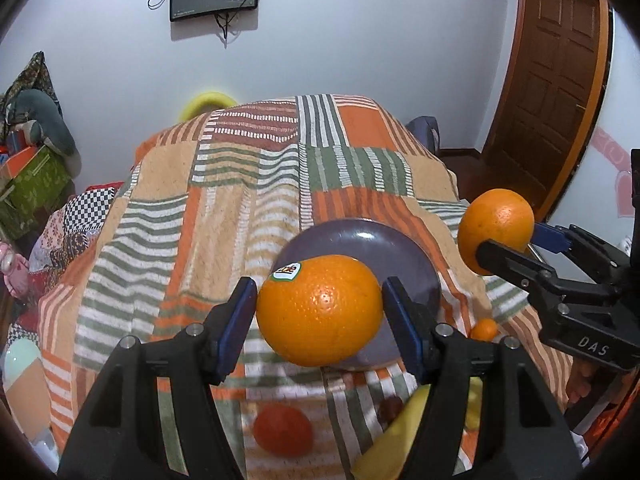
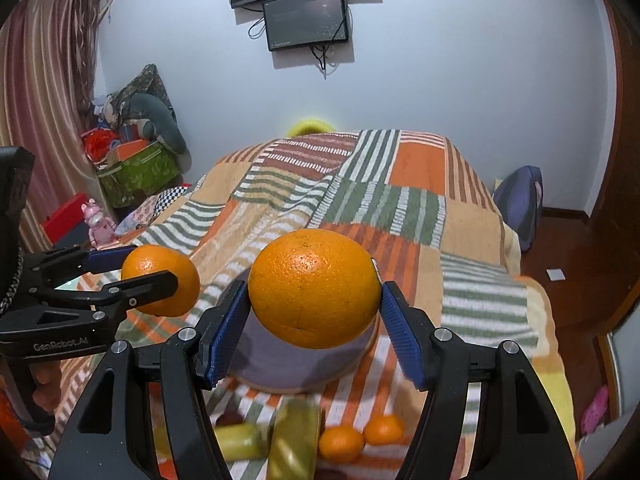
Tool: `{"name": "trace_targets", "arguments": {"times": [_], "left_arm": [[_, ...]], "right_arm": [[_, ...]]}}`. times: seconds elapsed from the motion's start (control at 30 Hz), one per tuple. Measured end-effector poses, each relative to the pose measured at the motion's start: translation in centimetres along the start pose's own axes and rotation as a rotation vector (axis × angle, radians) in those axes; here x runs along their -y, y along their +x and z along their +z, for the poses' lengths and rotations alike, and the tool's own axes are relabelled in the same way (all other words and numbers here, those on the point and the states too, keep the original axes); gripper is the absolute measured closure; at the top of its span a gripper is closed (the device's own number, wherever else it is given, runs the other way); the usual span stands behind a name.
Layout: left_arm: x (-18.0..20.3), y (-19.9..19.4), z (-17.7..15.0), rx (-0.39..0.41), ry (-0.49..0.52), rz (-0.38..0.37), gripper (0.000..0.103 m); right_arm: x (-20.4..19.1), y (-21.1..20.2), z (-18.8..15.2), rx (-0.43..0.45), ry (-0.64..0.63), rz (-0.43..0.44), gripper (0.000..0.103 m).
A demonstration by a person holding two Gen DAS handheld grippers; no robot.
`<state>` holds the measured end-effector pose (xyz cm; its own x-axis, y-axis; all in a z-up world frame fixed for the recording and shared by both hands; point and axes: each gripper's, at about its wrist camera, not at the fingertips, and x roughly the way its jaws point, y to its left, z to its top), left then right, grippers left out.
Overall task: Organize fruits
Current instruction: 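Lift both oranges and carry them over the purple plate, then lower both oranges onto the plate and open both grippers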
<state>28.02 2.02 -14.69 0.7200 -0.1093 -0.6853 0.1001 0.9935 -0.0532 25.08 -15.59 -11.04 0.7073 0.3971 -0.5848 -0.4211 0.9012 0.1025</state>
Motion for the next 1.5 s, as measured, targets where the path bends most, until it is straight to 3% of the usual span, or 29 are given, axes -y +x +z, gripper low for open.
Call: {"name": "trace_targets", "arguments": {"times": [0.23, 0.93, 1.4, 1.5], "left_arm": [[-0.8, 2.5, 1.4, -0.019, -0.011, 0.011, 0.039], [-2.0, 13.5, 1.9, -0.221, -0.031, -0.039, 0.039], [-1.6, 13.9, 2.2, -0.239, -0.015, -0.025, 0.037], [-1.5, 12.6, 2.2, -0.218, -0.007, -0.016, 0.037]], "right_arm": [[0.3, 3.1, 0.8, -0.014, -0.035, -0.025, 0.04], [1.3, 12.1, -0.3, -0.256, -0.103, -0.026, 0.04], [0.4, 11.9, -0.4, -0.266, -0.174, -0.027, 0.038], [-0.1, 10.8, -0.3, -0.248, -0.181, -0.033, 0.032]]}}
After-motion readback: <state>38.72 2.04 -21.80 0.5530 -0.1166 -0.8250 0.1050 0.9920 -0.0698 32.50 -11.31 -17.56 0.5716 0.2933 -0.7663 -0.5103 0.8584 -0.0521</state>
